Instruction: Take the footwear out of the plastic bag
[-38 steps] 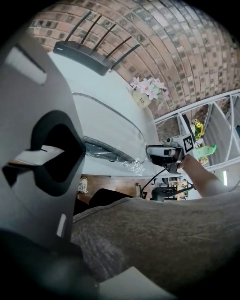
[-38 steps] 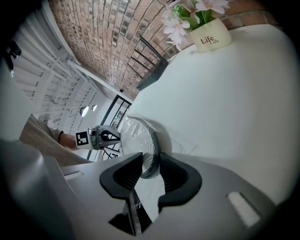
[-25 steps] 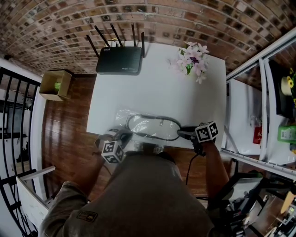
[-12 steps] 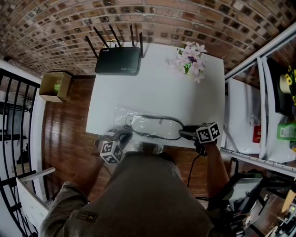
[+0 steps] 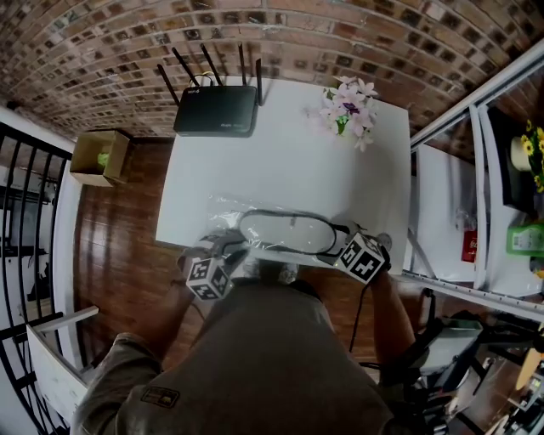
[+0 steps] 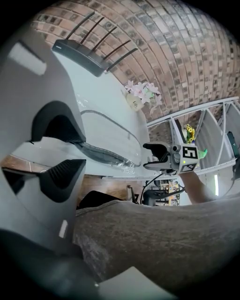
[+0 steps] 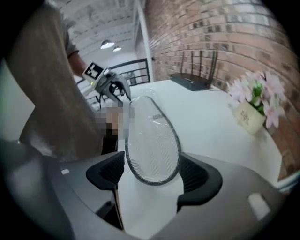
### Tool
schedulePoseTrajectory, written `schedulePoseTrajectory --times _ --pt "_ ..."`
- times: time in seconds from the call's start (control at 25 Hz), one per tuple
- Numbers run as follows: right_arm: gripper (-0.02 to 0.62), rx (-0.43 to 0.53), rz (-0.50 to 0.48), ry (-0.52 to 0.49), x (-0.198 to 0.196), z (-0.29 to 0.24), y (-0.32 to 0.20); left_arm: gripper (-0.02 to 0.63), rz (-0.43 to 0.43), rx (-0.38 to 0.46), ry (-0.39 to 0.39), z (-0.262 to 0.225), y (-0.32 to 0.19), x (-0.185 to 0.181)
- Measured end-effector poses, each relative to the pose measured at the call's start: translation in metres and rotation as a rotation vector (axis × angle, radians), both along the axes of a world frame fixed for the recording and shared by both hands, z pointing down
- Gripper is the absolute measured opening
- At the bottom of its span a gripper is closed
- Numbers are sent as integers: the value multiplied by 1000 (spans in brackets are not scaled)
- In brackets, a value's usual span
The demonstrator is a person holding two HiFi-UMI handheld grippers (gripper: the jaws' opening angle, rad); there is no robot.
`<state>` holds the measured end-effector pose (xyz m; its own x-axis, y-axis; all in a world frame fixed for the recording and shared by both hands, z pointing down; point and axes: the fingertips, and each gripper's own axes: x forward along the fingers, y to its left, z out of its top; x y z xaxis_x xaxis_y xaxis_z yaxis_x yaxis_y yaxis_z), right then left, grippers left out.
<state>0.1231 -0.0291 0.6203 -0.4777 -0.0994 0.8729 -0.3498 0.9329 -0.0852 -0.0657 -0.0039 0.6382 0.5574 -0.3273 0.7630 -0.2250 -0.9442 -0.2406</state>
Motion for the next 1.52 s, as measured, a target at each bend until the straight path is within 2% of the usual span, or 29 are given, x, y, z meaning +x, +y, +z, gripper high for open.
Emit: schedulePoseTrajectory --times 0.16,0.36,0.44,0.56,0.72,0.88,1.08,1.16,1.24,1.4,1.52 --pt "397 126 -182 116 -12 5 11 123 19 2 -32 5 0 2" --pt "399 210 -289 215 -16 22 19 202 65 5 -72 14 8 4" --pt "397 237 -291 235 -15 26 17 218 64 16 -81 18 8 3" --pt "357 267 -285 249 -14 29 14 219 50 47 -67 15 6 5" --pt "350 265 -269 229 -14 28 15 219 40 110 -45 0 0 13" --pt "348 258 -264 215 -14 27 15 219 53 125 -59 5 -1 21" --pt "407 253 -278 237 -16 32 18 219 74 138 -96 13 -5 23" --pt "404 266 -279 245 -16 32 18 218 76 139 -102 13 -6 24" --pt "354 284 -279 251 -15 30 16 206 71 143 -103 13 -8 23" --pt "332 282 -285 238 -15 25 16 125 66 139 -100 5 -11 22" --pt "265 272 -279 211 -13 20 17 101 64 132 -91 3 -11 22"
